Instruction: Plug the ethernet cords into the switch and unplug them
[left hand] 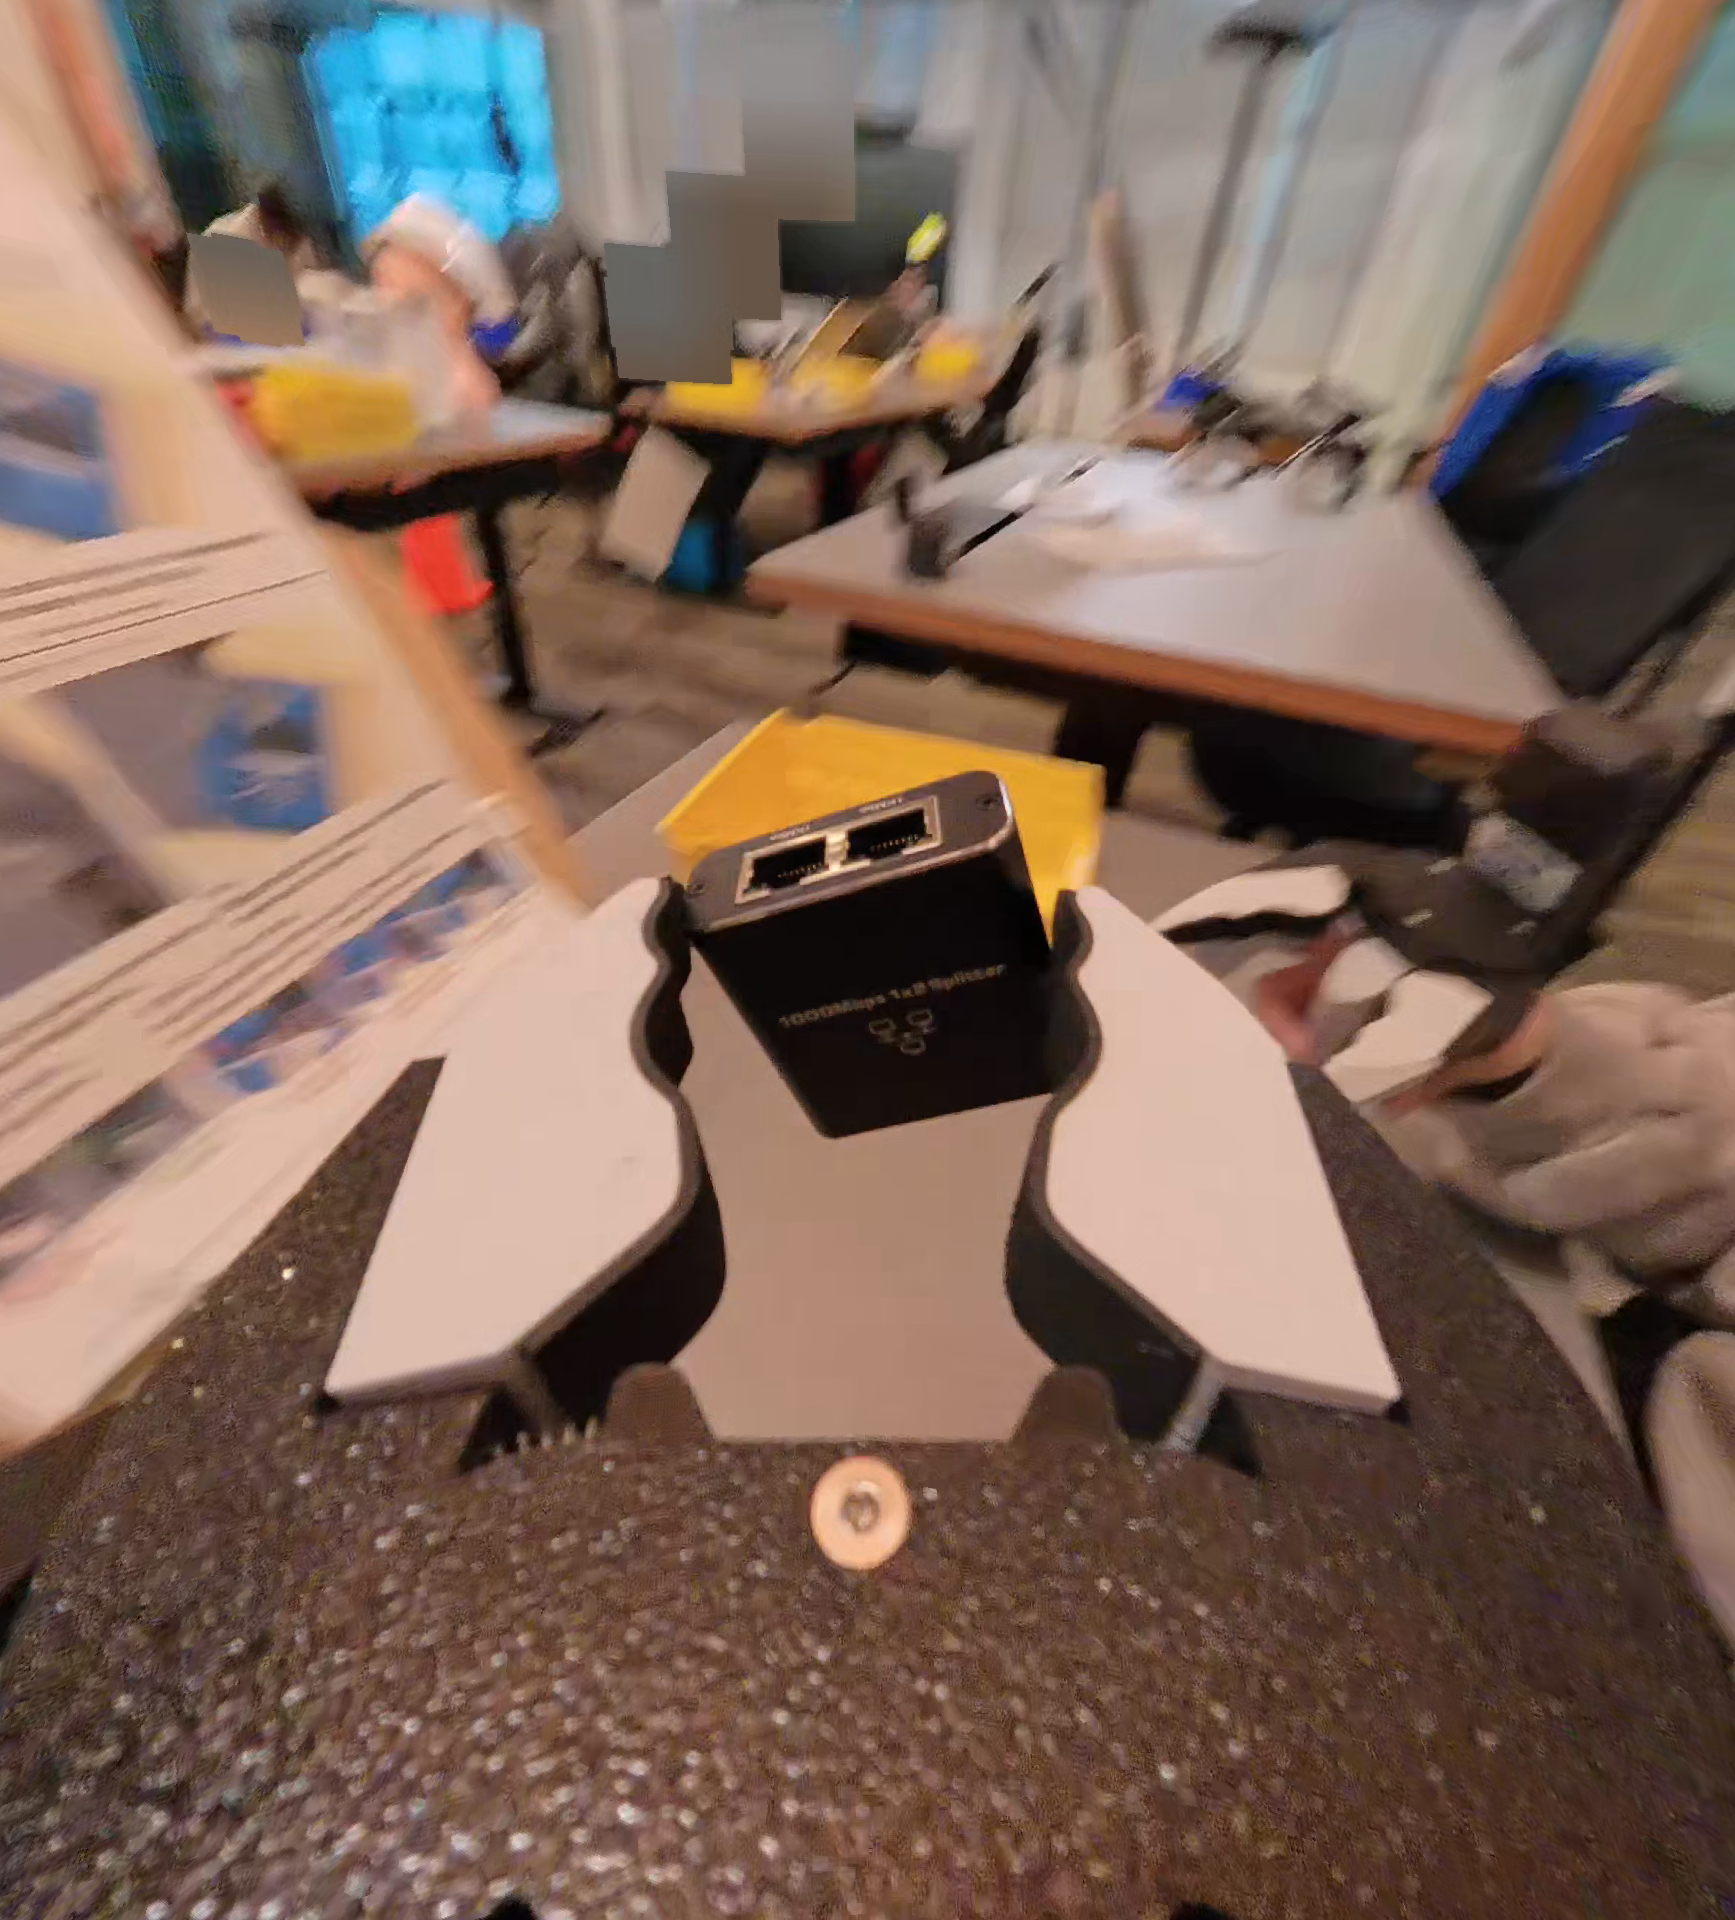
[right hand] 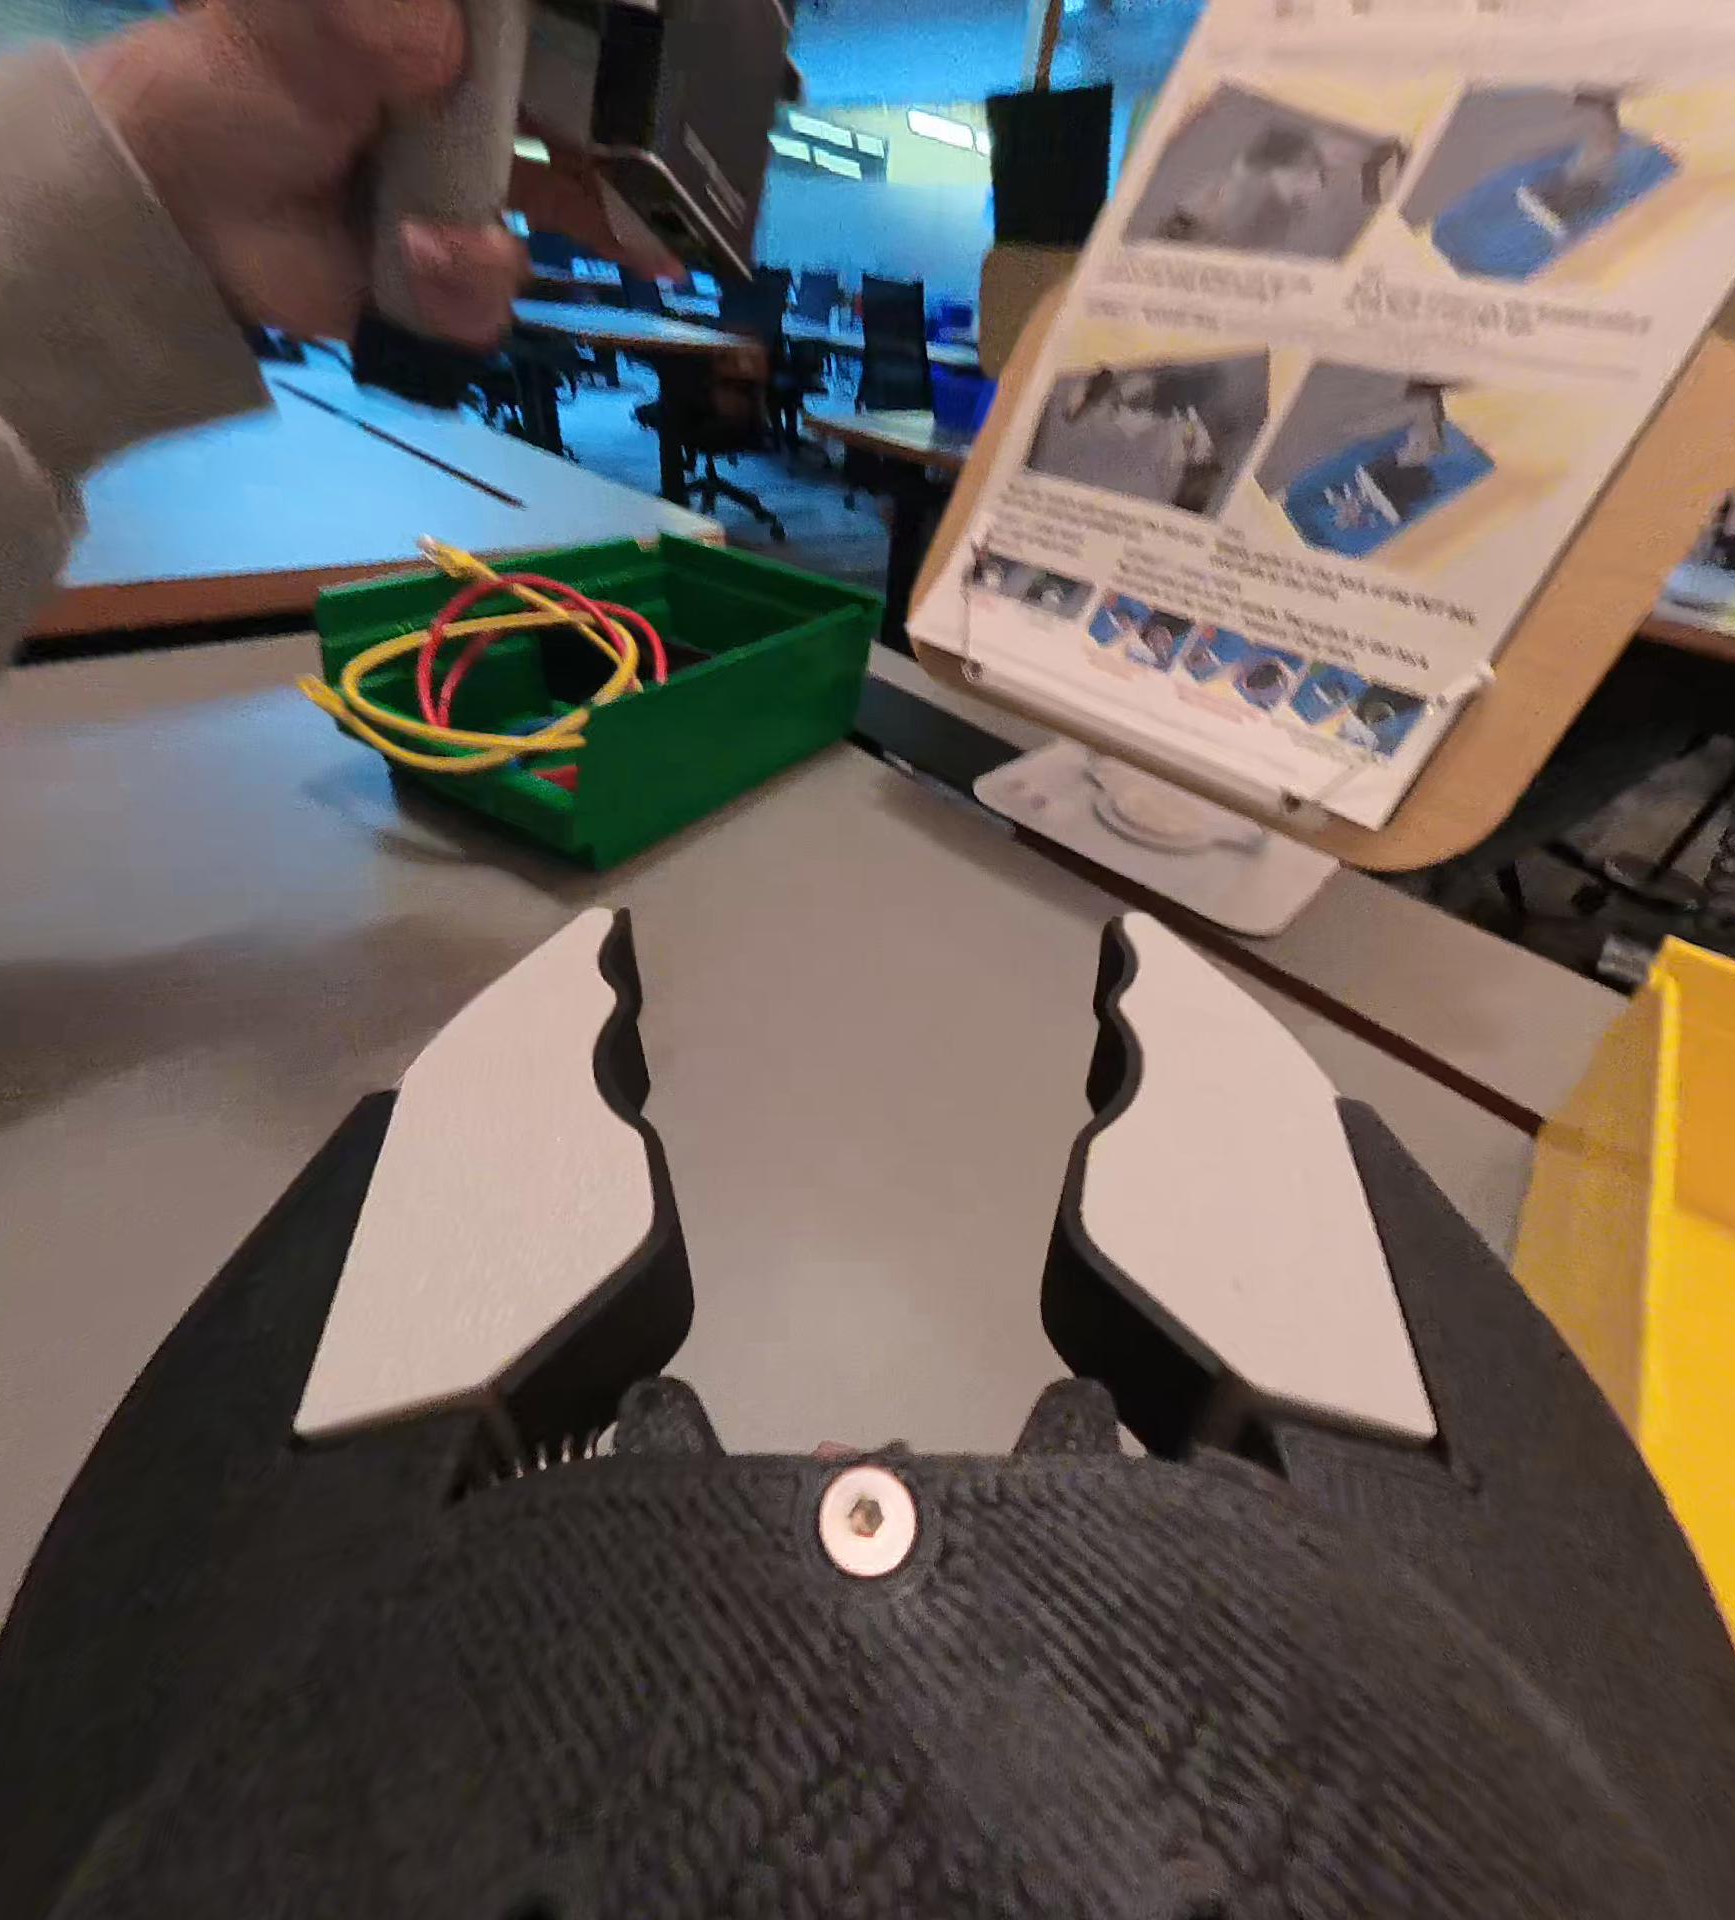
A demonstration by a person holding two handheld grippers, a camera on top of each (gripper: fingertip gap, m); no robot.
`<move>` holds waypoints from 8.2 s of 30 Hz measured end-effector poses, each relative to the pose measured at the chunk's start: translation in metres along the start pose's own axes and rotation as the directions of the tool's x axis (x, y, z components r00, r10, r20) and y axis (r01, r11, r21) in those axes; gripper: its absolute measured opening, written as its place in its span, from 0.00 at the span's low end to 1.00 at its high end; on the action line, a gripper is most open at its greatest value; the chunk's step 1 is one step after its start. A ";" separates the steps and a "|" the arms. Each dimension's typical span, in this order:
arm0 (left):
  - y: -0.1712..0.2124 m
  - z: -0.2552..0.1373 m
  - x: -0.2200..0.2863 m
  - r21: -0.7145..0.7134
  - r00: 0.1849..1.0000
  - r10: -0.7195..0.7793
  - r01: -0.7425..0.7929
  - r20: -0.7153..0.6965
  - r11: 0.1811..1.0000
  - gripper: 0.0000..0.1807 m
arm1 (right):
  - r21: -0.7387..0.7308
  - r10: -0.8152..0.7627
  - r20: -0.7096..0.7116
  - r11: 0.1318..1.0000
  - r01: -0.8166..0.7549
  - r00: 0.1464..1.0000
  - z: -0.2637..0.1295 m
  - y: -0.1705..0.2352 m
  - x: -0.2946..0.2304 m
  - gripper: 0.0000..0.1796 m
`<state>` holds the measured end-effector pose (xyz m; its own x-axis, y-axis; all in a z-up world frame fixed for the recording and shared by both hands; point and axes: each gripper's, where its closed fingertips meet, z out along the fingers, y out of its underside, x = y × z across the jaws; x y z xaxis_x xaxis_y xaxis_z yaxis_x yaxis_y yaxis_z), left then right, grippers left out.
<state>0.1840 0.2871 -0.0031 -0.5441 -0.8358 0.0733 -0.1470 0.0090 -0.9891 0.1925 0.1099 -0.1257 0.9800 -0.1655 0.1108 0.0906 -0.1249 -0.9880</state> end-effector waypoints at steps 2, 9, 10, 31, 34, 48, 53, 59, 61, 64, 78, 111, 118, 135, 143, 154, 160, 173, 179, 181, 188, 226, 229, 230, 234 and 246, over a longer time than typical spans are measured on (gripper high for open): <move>0.002 0.017 0.053 0.117 0.995 -0.001 0.013 -0.101 0.993 0.37 | 0.060 -0.035 0.005 0.998 0.034 0.999 0.001 -0.014 -0.020 0.46; 0.034 0.066 0.185 0.270 0.936 -0.056 0.156 -0.347 0.950 0.36 | 0.185 -0.233 -0.149 0.948 0.259 0.961 -0.029 -0.048 -0.051 0.36; 0.036 0.069 0.194 0.265 0.922 -0.074 0.185 -0.379 0.946 0.36 | 0.182 -0.244 -0.192 0.943 0.278 0.951 -0.034 -0.049 -0.047 0.36; 0.033 0.107 0.213 0.323 0.859 -0.354 0.476 -0.370 0.818 0.35 | 0.322 -0.243 -0.194 0.899 0.296 0.950 -0.056 -0.064 -0.048 0.32; 0.034 0.108 0.219 0.330 0.864 -0.344 0.467 -0.369 0.820 0.35 | 0.318 -0.301 -0.226 0.876 0.362 0.927 -0.061 -0.067 -0.047 0.24; 0.056 0.075 0.226 -0.020 0.696 -0.483 0.560 -0.532 0.829 0.39 | 0.208 -0.757 -0.112 0.616 0.760 0.644 -0.072 -0.054 -0.071 0.14; 0.088 0.057 0.239 -0.320 0.627 -0.544 0.443 -0.557 0.838 0.41 | 0.236 -0.792 0.039 0.599 0.765 0.609 -0.069 -0.041 -0.093 0.14; 0.109 0.050 0.246 -0.429 0.637 -0.552 0.356 -0.539 0.830 0.35 | 0.225 -0.762 0.180 0.648 0.728 0.622 -0.067 -0.025 -0.100 0.14; 0.109 0.052 0.245 -0.393 0.641 -0.538 0.370 -0.548 0.842 0.35 | 0.223 -0.747 0.176 0.664 0.713 0.641 -0.067 -0.026 -0.097 0.14; 0.108 0.054 0.244 -0.313 0.629 -0.512 0.407 -0.585 0.858 0.35 | 0.228 -0.702 0.194 0.711 0.665 0.685 -0.067 -0.027 -0.094 0.15; 0.084 0.060 0.234 0.090 0.872 0.029 0.017 -0.489 0.996 0.35 | 0.304 -0.133 0.387 0.953 0.010 0.913 -0.063 -0.054 -0.087 0.36; 0.111 0.061 0.256 -0.453 0.462 -0.726 0.573 -0.510 0.683 0.16 | 0.309 -0.361 0.398 0.918 0.247 0.843 -0.075 -0.033 -0.086 0.35; 0.118 0.067 0.262 -0.523 0.400 -0.788 0.594 -0.468 0.612 0.14 | 0.336 -0.346 0.458 0.920 0.201 0.819 -0.079 -0.032 -0.094 0.36; 0.122 0.087 0.260 -0.444 0.359 -0.836 0.722 -0.415 0.531 0.13 | 0.273 -0.437 0.347 0.894 0.356 0.830 -0.059 -0.014 -0.088 0.44; 0.124 0.084 0.262 -0.472 0.384 -0.833 0.693 -0.398 0.545 0.13 | 0.287 -0.370 0.423 0.921 0.265 0.827 -0.062 -0.016 -0.095 0.43; 0.129 0.087 0.251 -0.453 0.380 -0.842 0.717 -0.384 0.530 0.13 | 0.208 -0.285 0.436 0.955 0.212 0.854 -0.052 -0.006 -0.088 0.43; 0.129 0.089 0.249 -0.445 0.363 -0.852 0.736 -0.377 0.510 0.13 | 0.228 -0.278 0.414 0.954 0.196 0.867 -0.051 -0.007 -0.086 0.42; 0.128 0.086 0.245 -0.417 0.411 -0.845 0.740 -0.341 0.528 0.14 | 0.213 -0.231 0.425 0.965 0.151 0.875 -0.046 -0.006 -0.087 0.42; 0.125 0.085 0.247 -0.405 0.413 -0.842 0.744 -0.347 0.532 0.14 | 0.243 -0.240 0.423 0.959 0.146 0.874 -0.048 -0.010 -0.088 0.42; 0.125 0.085 0.247 -0.406 0.408 -0.841 0.743 -0.355 0.532 0.14 | 0.251 -0.237 0.425 0.958 0.138 0.874 -0.049 -0.011 -0.088 0.42; 0.107 0.078 0.253 -0.345 0.453 -0.784 0.720 -0.425 0.603 0.26 | 0.345 -0.098 0.574 0.929 -0.131 0.813 -0.070 -0.026 -0.078 0.42; 0.247 -0.168 -0.040 -0.718 0.885 -0.153 0.449 0.440 0.532 0.28 | 0.247 0.090 0.480 0.941 -0.233 0.873 -0.082 -0.008 -0.032 0.42; 0.253 -0.189 -0.048 -0.803 0.919 0.036 0.322 0.392 0.501 0.28 | 0.302 0.093 0.458 0.919 -0.253 0.884 -0.091 -0.011 -0.030 0.42; 0.254 -0.189 -0.047 -0.813 0.933 0.063 0.275 0.356 0.513 0.28 | 0.311 0.098 0.465 0.913 -0.266 0.880 -0.091 -0.014 -0.028 0.42; 0.282 -0.199 -0.050 -0.892 0.938 0.184 0.200 0.294 0.405 0.29 | 0.321 0.080 0.466 0.913 -0.253 0.881 -0.085 -0.022 -0.023 0.42; 0.224 -0.194 -0.065 -0.834 0.773 0.483 0.106 0.412 0.541 0.03 | 0.286 -0.011 0.519 0.945 -0.161 0.855 -0.095 -0.027 -0.050 0.42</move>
<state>0.0263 0.4504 -0.2050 -0.1514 -0.8674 -0.4740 -0.8261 0.3744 -0.4212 0.1242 0.0281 -0.0946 0.9286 0.3677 0.0497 -0.0219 0.1881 -0.9819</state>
